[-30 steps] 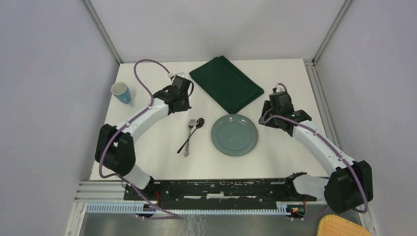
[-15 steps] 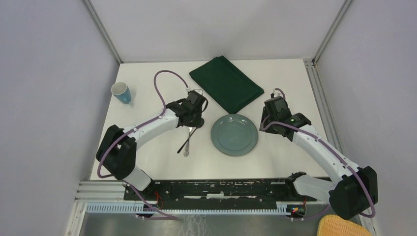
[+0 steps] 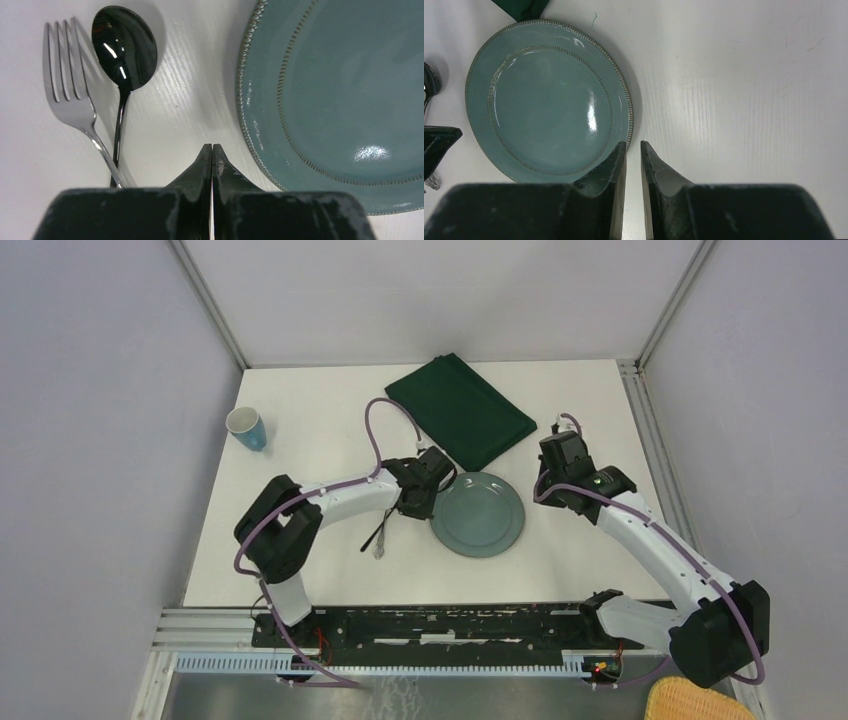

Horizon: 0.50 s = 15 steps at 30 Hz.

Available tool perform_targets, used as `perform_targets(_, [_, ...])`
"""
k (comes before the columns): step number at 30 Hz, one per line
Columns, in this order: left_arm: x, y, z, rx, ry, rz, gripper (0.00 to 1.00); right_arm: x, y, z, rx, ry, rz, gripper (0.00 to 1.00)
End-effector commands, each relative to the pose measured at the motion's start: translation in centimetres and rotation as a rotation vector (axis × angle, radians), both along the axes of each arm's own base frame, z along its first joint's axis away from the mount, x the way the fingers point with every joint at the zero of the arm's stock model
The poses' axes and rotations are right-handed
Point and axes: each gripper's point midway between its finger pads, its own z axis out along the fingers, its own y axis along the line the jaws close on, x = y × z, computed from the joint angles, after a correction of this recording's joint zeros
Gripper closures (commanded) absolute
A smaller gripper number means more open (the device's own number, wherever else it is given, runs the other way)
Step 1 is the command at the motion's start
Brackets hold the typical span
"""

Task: Set the dinner table for one person
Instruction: Move the plate to the center of the board.

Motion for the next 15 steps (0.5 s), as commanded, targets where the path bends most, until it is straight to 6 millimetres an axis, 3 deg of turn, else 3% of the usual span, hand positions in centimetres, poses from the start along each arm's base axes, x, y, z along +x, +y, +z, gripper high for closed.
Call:
perform_targets(1, [1.0, -2.1, 0.8, -0.045, -0.030, 0.007, 0.98, 1.2, 0.4, 3.6, 0.024, -0.102, 0.011, 0.78])
perform_targets(15, [1.3, -4.3, -0.6, -0.054, -0.005, -0.030, 0.98, 0.5, -0.2, 4.2, 0.013, -0.110, 0.004, 0.75])
